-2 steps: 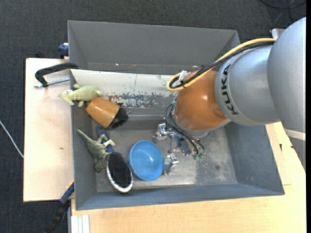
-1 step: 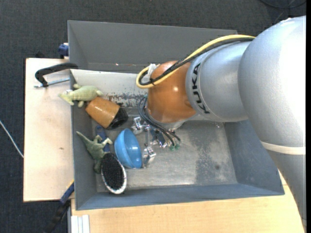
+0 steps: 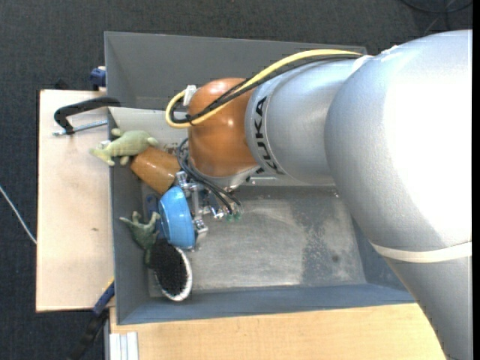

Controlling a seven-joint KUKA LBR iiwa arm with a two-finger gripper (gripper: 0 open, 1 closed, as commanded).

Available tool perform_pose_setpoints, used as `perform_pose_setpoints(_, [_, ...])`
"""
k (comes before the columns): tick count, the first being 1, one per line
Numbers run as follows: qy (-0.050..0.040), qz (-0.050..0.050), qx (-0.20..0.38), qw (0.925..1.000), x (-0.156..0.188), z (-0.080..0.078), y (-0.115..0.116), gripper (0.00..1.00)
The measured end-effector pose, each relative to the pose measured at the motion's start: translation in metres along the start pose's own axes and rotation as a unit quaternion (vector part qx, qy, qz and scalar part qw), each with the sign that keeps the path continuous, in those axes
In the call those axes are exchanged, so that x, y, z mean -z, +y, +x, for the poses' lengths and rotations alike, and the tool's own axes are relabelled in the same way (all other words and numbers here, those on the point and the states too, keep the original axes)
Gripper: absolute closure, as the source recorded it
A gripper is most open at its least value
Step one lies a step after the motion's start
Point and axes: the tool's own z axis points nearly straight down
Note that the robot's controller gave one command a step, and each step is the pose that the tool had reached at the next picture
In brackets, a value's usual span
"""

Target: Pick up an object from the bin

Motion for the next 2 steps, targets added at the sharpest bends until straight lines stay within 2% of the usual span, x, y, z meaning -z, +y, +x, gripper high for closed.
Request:
perform_pose_setpoints(1, [-0.0086,-0.003,0.240,0.9707,0.038,-0.013,0.026,0.00])
perform_pose_setpoints(2, [-0.0057,-0.004,0.096,0.9954,-0.010,0.019,-0.006,0.00])
